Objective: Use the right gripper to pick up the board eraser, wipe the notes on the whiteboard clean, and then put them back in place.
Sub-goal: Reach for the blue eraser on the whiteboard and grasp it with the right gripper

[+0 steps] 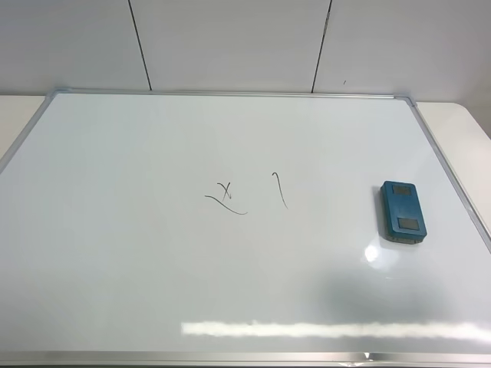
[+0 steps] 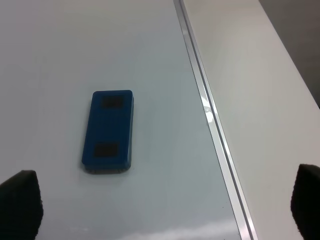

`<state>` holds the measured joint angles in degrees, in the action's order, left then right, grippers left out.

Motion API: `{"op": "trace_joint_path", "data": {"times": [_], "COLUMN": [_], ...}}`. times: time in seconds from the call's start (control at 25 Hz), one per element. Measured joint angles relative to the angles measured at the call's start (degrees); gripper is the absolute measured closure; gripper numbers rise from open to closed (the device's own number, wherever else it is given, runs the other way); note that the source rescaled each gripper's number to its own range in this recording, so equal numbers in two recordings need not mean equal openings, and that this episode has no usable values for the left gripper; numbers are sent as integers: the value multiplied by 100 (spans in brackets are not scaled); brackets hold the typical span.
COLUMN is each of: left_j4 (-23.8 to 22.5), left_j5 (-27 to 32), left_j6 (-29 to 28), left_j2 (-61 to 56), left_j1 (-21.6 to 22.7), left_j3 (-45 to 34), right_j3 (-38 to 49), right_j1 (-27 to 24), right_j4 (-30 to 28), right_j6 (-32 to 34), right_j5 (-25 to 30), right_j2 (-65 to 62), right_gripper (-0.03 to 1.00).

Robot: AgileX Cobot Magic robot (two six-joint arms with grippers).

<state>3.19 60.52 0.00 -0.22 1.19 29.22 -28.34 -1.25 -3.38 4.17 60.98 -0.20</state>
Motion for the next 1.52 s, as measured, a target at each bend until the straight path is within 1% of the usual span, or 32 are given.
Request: {"op": "trace_joint_path", "data": {"times": [0.56, 0.68, 0.8, 0.88, 1.0, 1.08, 1.28, 1.4, 1.52], "left_j4": [0, 0, 0, 0, 0, 0, 0, 0, 0], "left_j5": [0, 0, 0, 0, 0, 0, 0, 0, 0], "left_j6": [0, 0, 0, 0, 0, 0, 0, 0, 0], "left_j2": [0, 0, 0, 0, 0, 0, 0, 0, 0], "left_j1": [0, 0, 0, 0, 0, 0, 0, 0, 0], "left_j3": [0, 0, 0, 0, 0, 0, 0, 0, 0], "right_j3": [0, 0, -48, -214, -591, -871, -1688, -2113, -2426], "right_j1": [25, 25, 30, 57, 73, 73, 73, 73, 73], "right_j4": [7, 7, 14, 41, 118, 125, 155, 299, 576], "right_j6": [0, 0, 0, 0, 0, 0, 0, 32, 51], "right_j5": [0, -5, -65, -337, -911, -1110, -1276, -1276, -1276], "right_j2": [0, 237, 773, 1132, 1782, 2243, 3635, 4490, 5311], "right_gripper": [-3, -3, -3, -3, -3, -3, -3, -3, -3]}}
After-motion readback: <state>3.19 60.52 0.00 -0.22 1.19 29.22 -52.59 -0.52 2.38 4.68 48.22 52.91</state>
